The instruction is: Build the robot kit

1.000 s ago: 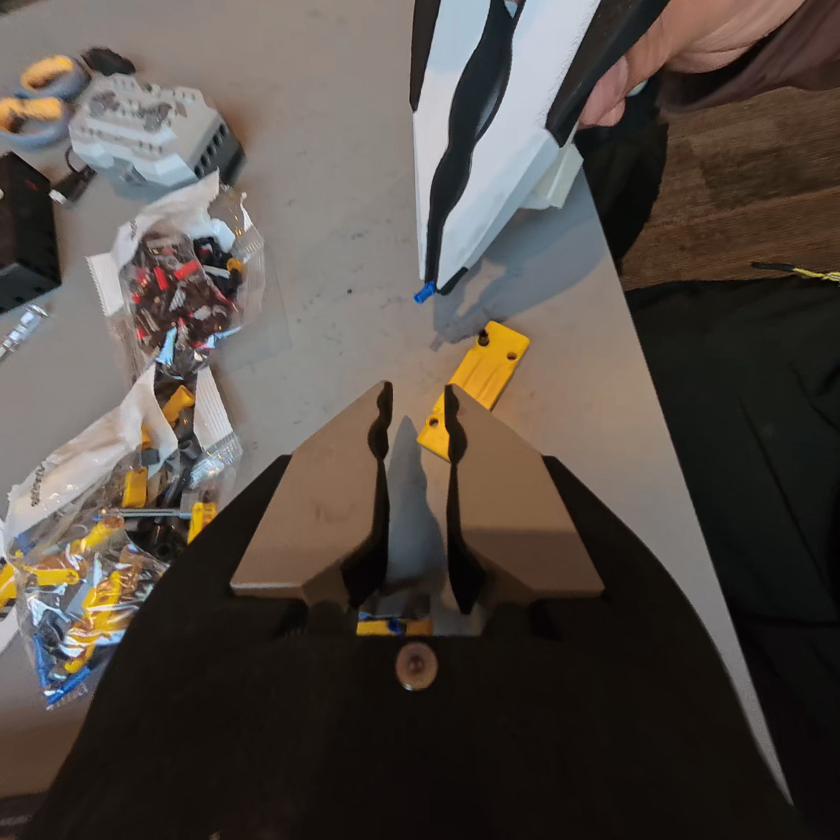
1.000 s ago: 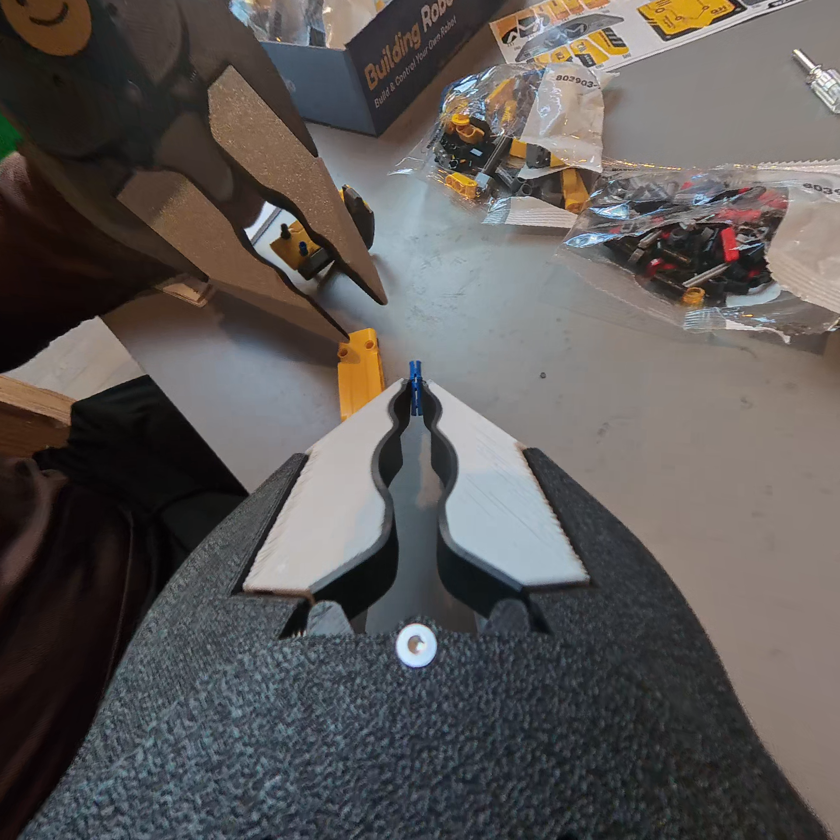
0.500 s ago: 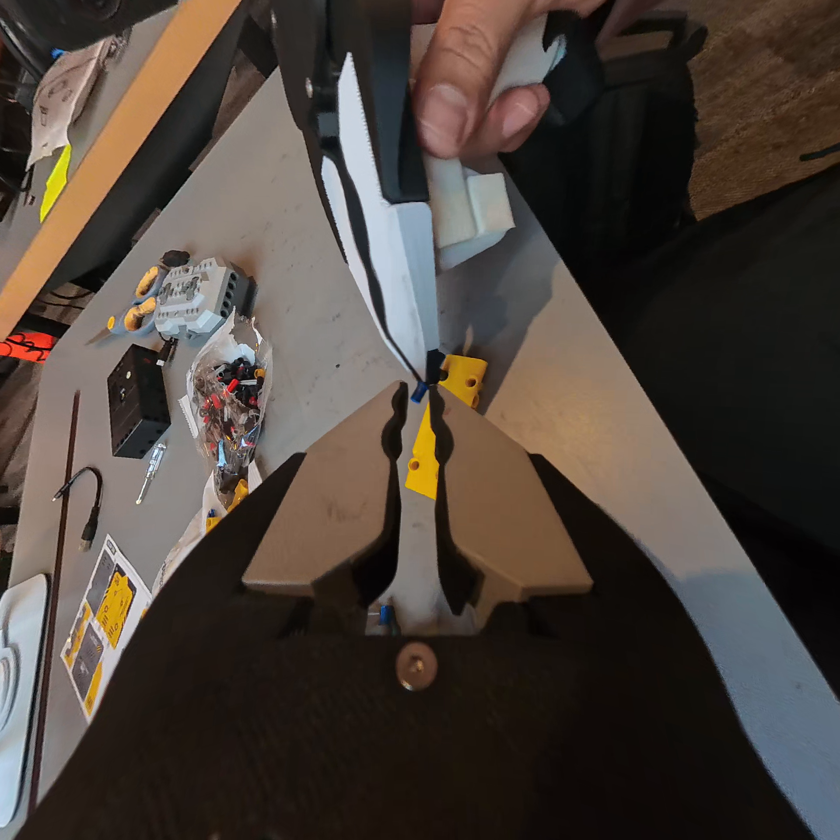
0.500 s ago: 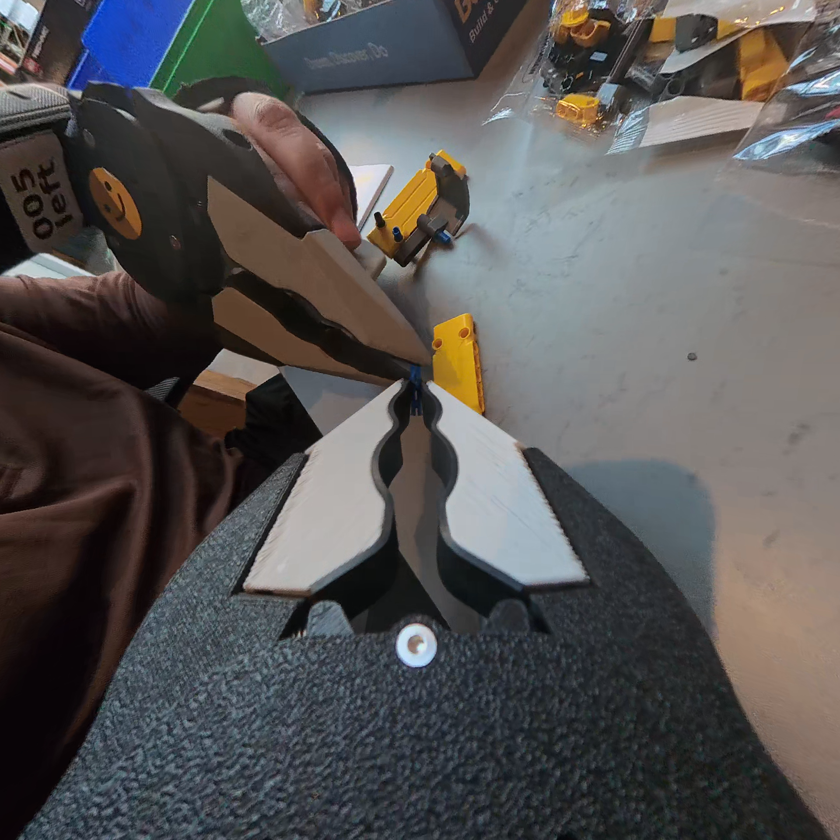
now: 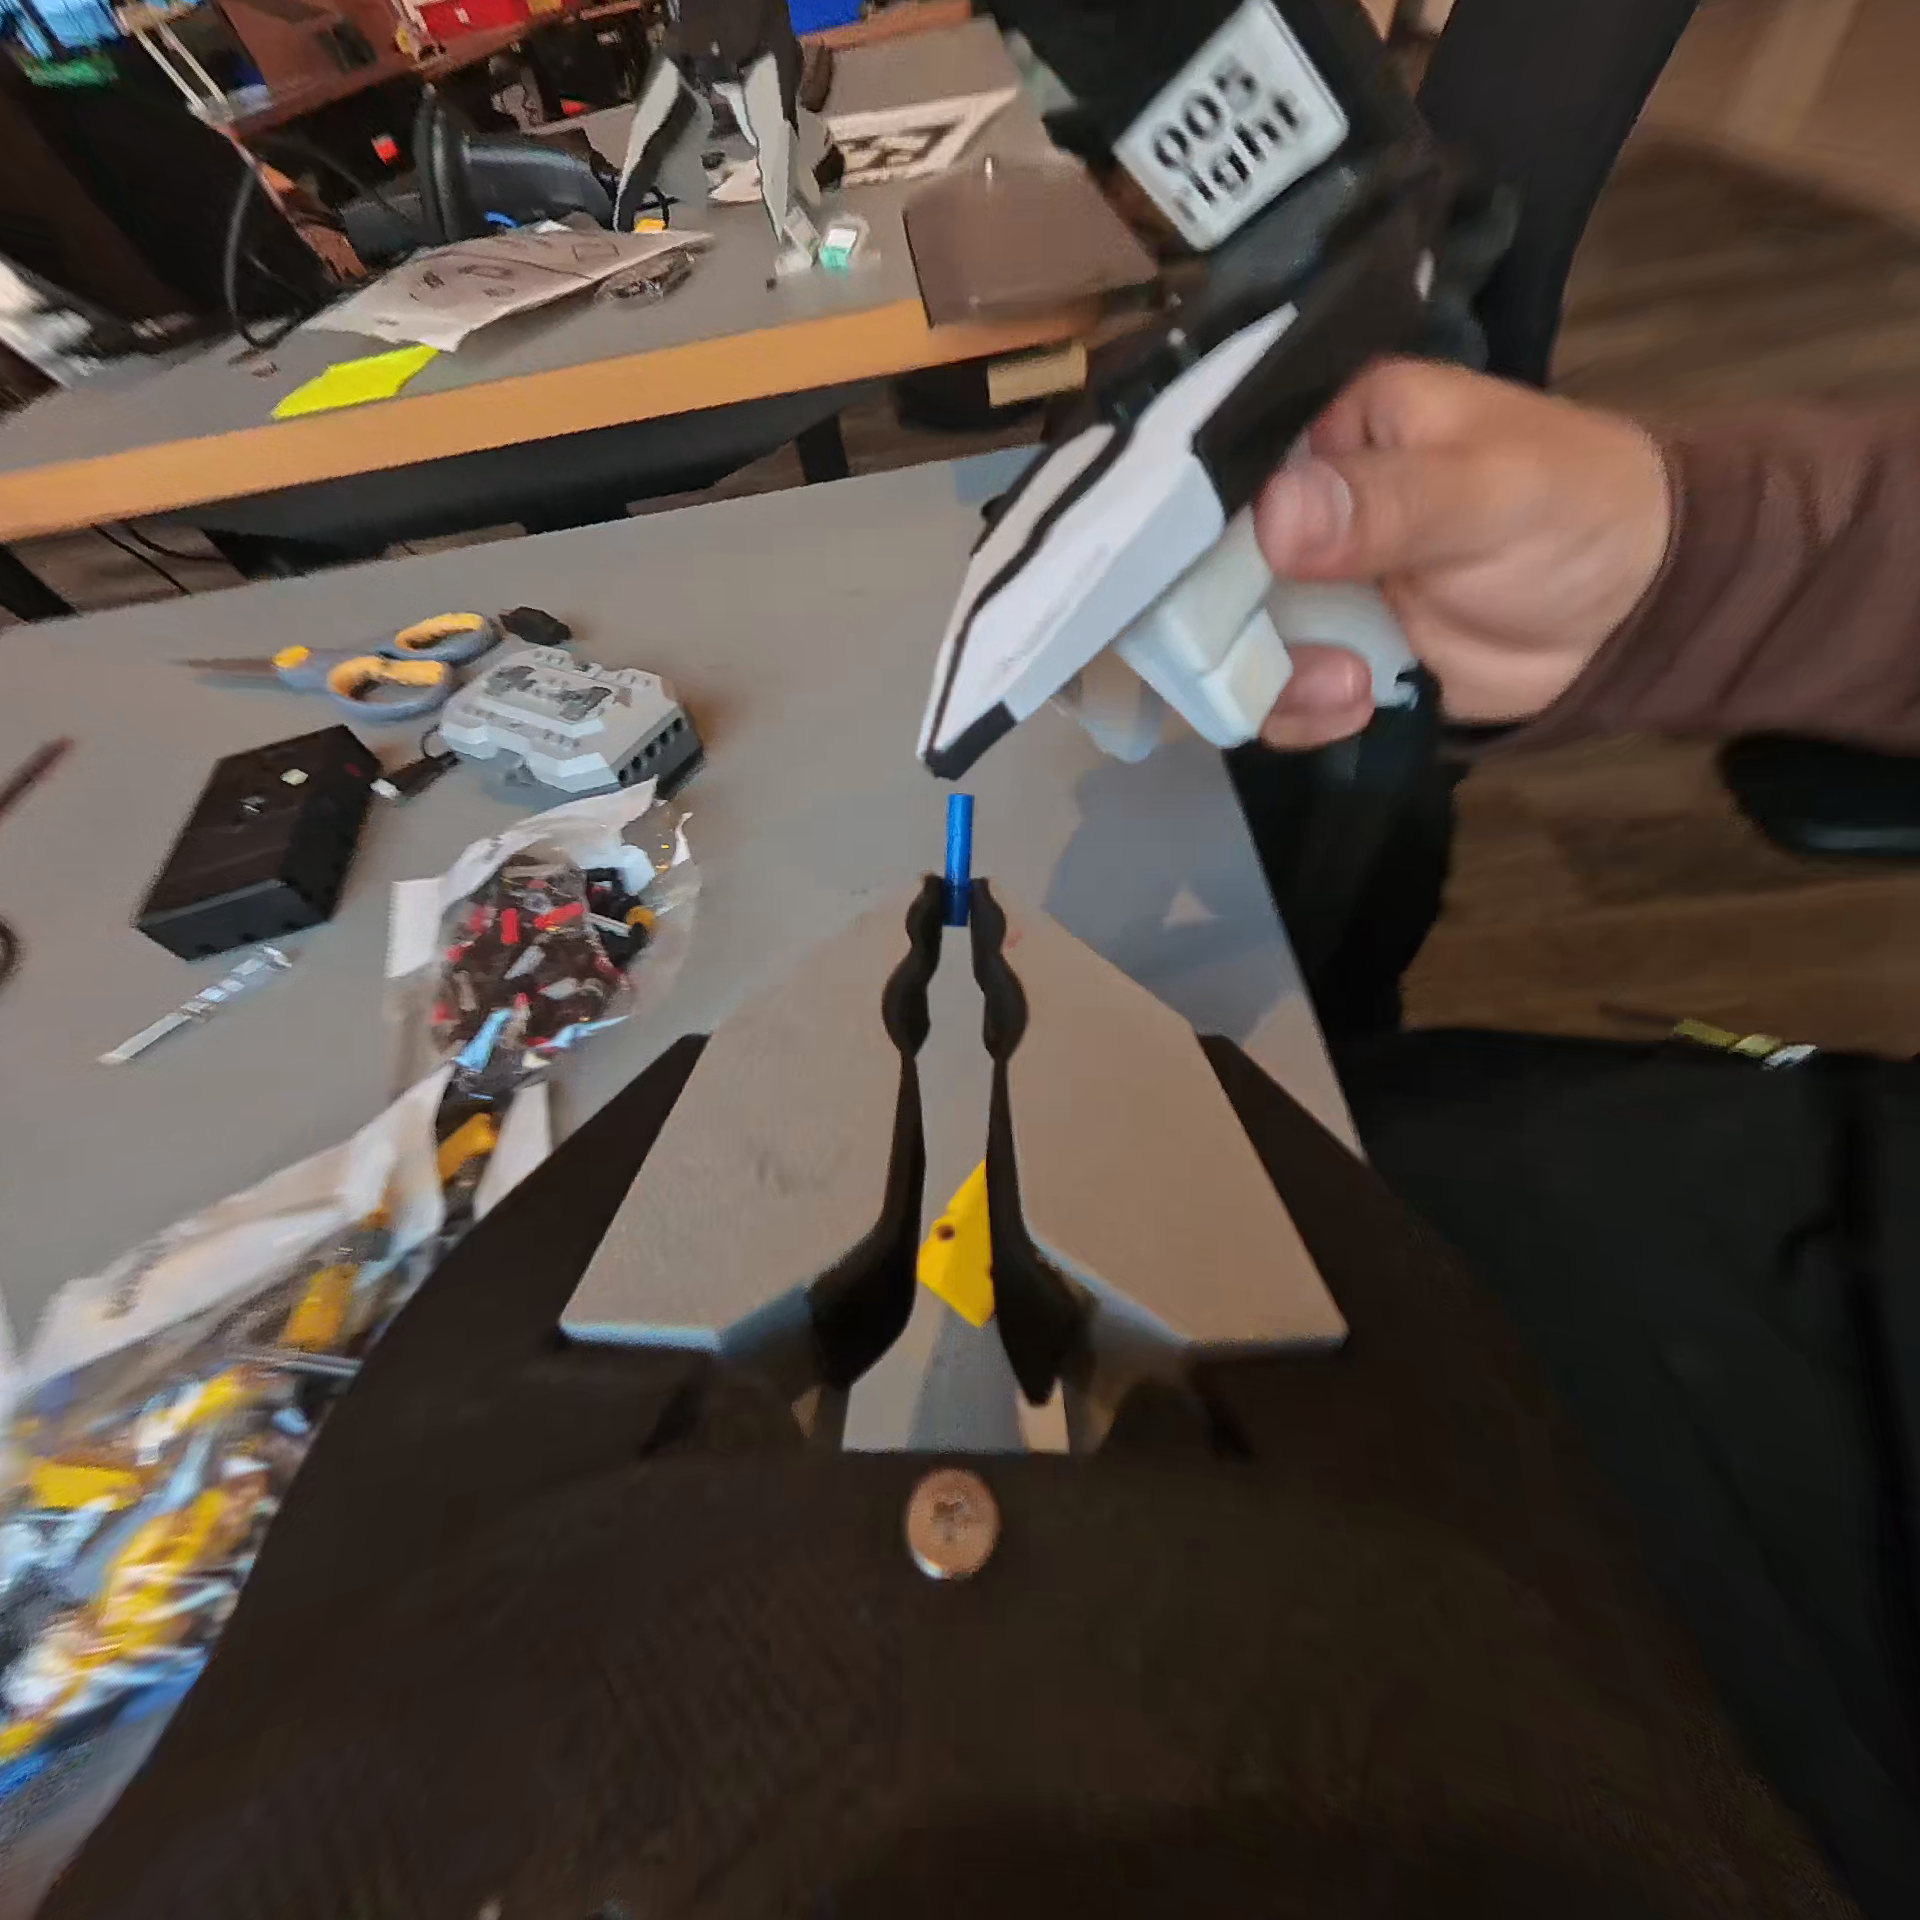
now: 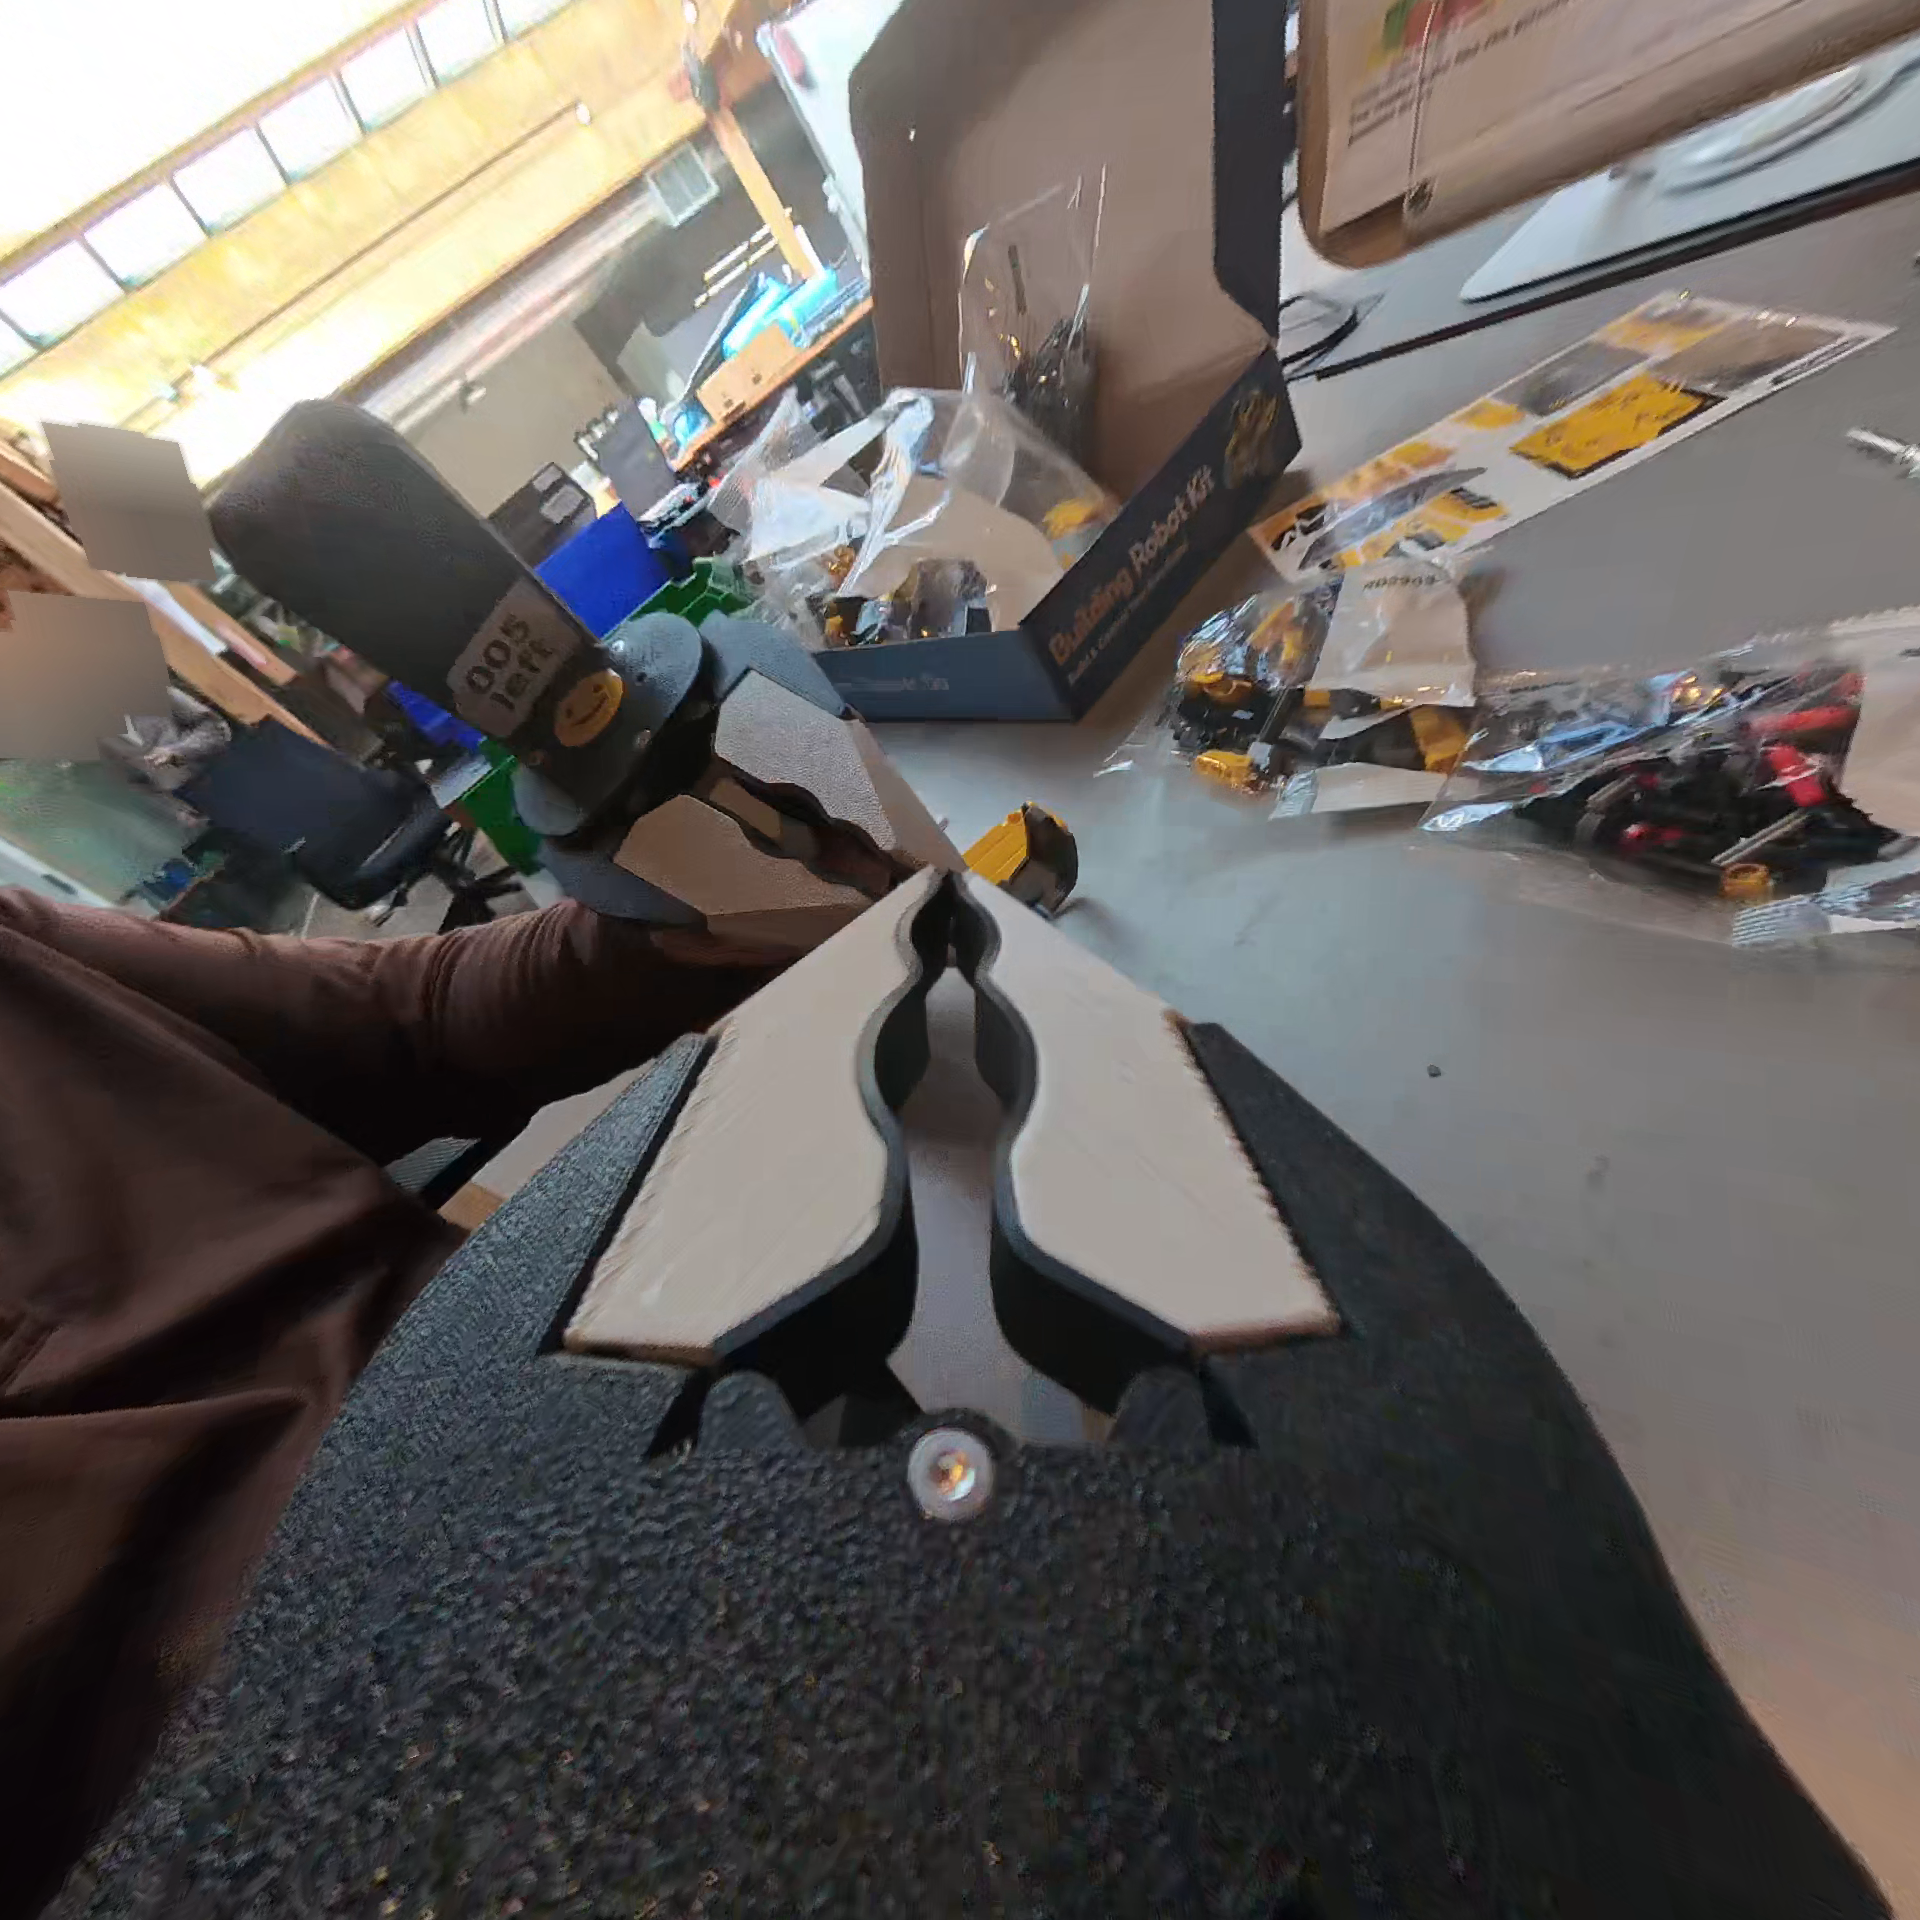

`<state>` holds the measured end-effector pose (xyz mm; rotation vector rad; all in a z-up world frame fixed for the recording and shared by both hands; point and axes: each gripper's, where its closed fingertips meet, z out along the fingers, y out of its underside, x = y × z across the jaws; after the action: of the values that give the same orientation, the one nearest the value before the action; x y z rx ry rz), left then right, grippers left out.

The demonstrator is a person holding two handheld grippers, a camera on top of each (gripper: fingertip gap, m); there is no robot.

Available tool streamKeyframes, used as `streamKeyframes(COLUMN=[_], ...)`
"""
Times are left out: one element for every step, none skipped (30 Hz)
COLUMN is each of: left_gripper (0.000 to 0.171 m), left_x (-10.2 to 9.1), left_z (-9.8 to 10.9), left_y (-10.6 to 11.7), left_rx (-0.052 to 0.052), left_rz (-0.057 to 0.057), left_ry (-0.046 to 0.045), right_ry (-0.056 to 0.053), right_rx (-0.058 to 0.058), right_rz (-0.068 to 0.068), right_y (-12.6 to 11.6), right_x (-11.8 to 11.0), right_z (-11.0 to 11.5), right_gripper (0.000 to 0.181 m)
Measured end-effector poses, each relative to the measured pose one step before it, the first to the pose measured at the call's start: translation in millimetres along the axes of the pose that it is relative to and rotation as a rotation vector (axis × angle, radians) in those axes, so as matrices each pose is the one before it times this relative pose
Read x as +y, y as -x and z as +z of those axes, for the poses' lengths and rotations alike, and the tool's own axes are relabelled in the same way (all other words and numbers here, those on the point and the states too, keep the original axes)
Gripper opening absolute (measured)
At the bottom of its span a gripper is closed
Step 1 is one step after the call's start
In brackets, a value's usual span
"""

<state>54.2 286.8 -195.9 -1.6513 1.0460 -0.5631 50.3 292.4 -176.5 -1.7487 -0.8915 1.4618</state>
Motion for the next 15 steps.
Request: streamKeyframes(left_gripper=[0.002, 0.002, 0.002, 0.002, 0.002, 0.002, 0.002, 0.002, 0.002, 0.002, 0.002, 0.002, 0.002, 0.002, 0.002], left_x=[-1.65, -1.57, -1.04, -0.23, -1.10, -2.31, -2.07, -1.46, -0.63, 0.46, 0.98, 0.38, 0.64, 0.43, 0.10], left_z=[-0.32, -1.13, -1.52, -1.31, -1.50, -1.51, -0.79, -0.32, 0.07, 0.70, 0.80, 0.36, 0.26, 0.15, -0.13], left_y=[0.99, 3.44, 3.00, 1.63, 1.81, 0.63, -2.06, -1.78, -1.17, -1.86, -1.74, -1.16, 0.49, 0.04, 0.02], left_rx=[0.0105, -0.0087, -0.0066, -0.0004, -0.0054, -0.0009, 0.0157, 0.0123, 0.0073, 0.0115, 0.0099, 0.0054, -0.0028, 0.0030, 0.0048], left_rz=[-0.0513, -0.0347, -0.0179, -0.0058, -0.0030, -0.0051, -0.0077, -0.0091, -0.0063, -0.0037, -0.0031, -0.0042, -0.0065, -0.0060, -0.0055], left_ry=[-0.01696, -0.01826, -0.01175, -0.00157, -0.00556, -0.01453, -0.01129, -0.00757, -0.00501, 0.00361, 0.00641, 0.00137, 0.00343, 0.00242, 0.00087], right_ry=[-0.0223, -0.0227, -0.0202, -0.0135, -0.0030, 0.0063, 0.0069, 0.0015, -0.0009, 0.0005, 0.0021, 0.0072, 0.0086, 0.0058, 0.0042], right_rx=[0.0220, 0.0208, 0.0119, -0.0023, -0.0034, -0.0028, -0.0065, -0.0048, -0.0070, -0.0077, -0.0006, 0.0074, 0.0102, 0.0048, 0.0023], right_rz=[-0.0115, -0.0143, -0.0100, -0.0022, 0.0063, 0.0105, 0.0090, 0.0049, 0.0001, -0.0039, -0.0091, -0.0137, -0.0142, -0.0095, -0.0069], right_y=[0.22, 0.21, 0.81, 1.98, 1.02, -0.01, 0.23, 0.43, 1.27, 1.81, 0.99, -0.19, -0.65, -0.04, 0.09], right_x=[-1.73, -1.63, -1.58, -1.26, -0.01, 1.56, 1.81, 1.06, 0.21, -0.20, -0.35, 0.35, 0.50, 0.01, -0.05], right_z=[-1.09, -1.27, -1.28, -0.62, 0.19, 1.19, 1.68, 1.63, 1.64, 1.52, 1.33, 1.22, 0.90, 0.65, 0.33], right_gripper=[0.000, 0.001, 0.003, 0.006, 0.009, 0.013, 0.015, 0.015, 0.016, 0.015, 0.014, 0.006, 0.004, 0.004, 0.004])
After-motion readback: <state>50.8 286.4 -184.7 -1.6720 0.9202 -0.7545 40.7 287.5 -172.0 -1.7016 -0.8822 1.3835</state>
